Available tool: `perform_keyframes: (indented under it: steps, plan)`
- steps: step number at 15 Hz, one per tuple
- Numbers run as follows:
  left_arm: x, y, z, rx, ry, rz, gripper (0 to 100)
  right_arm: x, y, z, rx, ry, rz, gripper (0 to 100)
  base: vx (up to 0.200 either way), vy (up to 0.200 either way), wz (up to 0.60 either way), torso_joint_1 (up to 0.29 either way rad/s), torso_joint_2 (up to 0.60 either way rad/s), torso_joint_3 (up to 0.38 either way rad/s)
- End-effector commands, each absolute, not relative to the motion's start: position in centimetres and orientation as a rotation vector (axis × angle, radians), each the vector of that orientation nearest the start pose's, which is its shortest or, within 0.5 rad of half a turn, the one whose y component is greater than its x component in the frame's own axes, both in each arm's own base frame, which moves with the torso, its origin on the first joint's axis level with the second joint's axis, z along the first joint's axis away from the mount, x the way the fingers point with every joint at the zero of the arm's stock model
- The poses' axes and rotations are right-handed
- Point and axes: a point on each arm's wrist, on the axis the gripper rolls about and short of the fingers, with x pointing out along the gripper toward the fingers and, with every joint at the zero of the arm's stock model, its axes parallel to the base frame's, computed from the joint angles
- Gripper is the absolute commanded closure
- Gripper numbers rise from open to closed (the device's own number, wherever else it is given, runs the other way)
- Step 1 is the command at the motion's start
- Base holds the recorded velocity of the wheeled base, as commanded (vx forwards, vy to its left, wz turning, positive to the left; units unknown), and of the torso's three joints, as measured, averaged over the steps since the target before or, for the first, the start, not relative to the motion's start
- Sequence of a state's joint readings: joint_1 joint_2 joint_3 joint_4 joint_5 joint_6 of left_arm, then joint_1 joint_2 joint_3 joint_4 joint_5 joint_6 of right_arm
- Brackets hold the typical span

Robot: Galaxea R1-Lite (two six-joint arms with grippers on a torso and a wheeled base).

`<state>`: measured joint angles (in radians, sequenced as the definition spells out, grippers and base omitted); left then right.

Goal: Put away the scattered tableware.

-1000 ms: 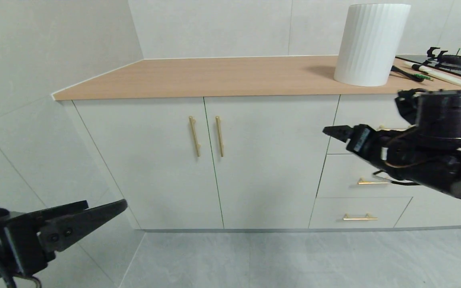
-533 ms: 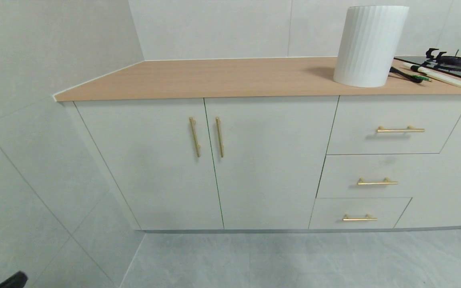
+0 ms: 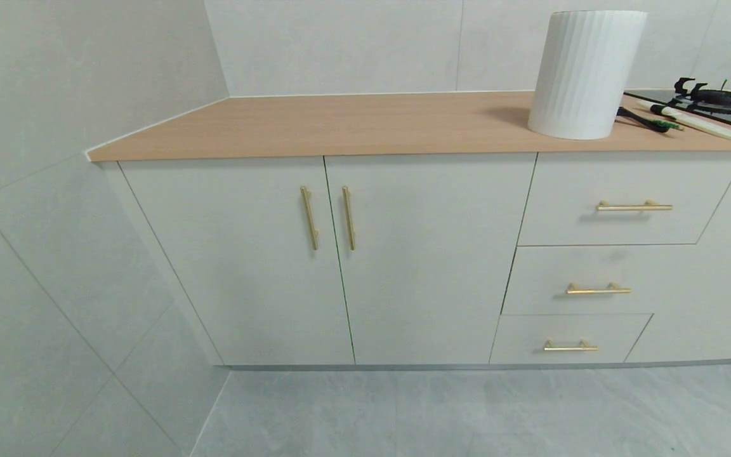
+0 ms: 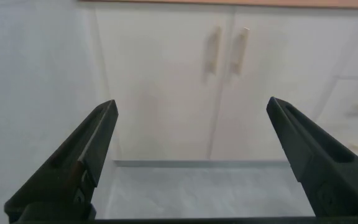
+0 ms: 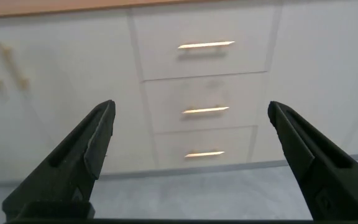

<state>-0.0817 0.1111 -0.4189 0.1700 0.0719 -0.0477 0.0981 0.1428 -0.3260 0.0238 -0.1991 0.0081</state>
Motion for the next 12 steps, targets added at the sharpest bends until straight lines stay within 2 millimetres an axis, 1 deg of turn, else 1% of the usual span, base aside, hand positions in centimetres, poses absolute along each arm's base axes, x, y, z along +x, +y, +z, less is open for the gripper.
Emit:
perform_keyframes:
  steps: [1,2,4,5,6,7,10,11,12]
  plan:
    - [-6.4,0.1,15.7,-0.050,-0.191,0.048,0,-4.5,-0.3,14.1,0.000,-0.186,-0.191,0,0.000,0.000,0.00,0.000,0.00,0.000]
    - [-6.0,0.1,15.0,-0.051,-0.167,0.053,0,-4.0,-0.3,13.0,-0.029,-0.151,-0.195,0,0.000,0.000,0.00,0.000,0.00,0.000]
    - [-5.4,0.1,13.7,-0.050,-0.127,0.074,0,-3.3,-0.4,11.7,-0.037,-0.137,-0.203,0,0.000,0.000,0.00,0.000,0.00,0.000]
    - [-4.0,0.2,11.0,-0.011,-0.037,0.104,0,-2.6,-0.4,9.3,-0.057,-0.118,-0.188,0,0.000,0.000,0.00,0.000,0.00,0.000]
    - [-3.0,0.2,9.1,0.051,-0.012,0.120,0,-2.4,-0.4,8.6,-0.077,-0.090,-0.186,0,0.000,0.000,0.00,0.000,0.00,0.000]
    - [-2.3,0.2,8.0,0.068,-0.043,0.120,0,-2.3,-0.4,8.2,-0.071,-0.056,-0.176,0,0.000,0.000,0.00,0.000,0.00,0.000]
    - [-2.3,0.2,7.9,0.049,-0.035,0.087,0,-2.3,-0.3,8.1,-0.058,-0.050,-0.135,0,0.000,0.000,0.00,0.000,0.00,0.000]
    - [-2.3,0.0,7.7,0.031,-0.010,0.025,0,-2.3,-0.2,7.9,-0.053,-0.027,-0.084,0,0.000,0.000,0.00,0.000,0.00,0.000]
    - [-2.3,0.0,7.5,0.025,0.008,0.009,0,-2.3,-0.1,7.5,-0.049,0.018,-0.059,0,0.000,0.000,0.00,0.000,0.00,0.000]
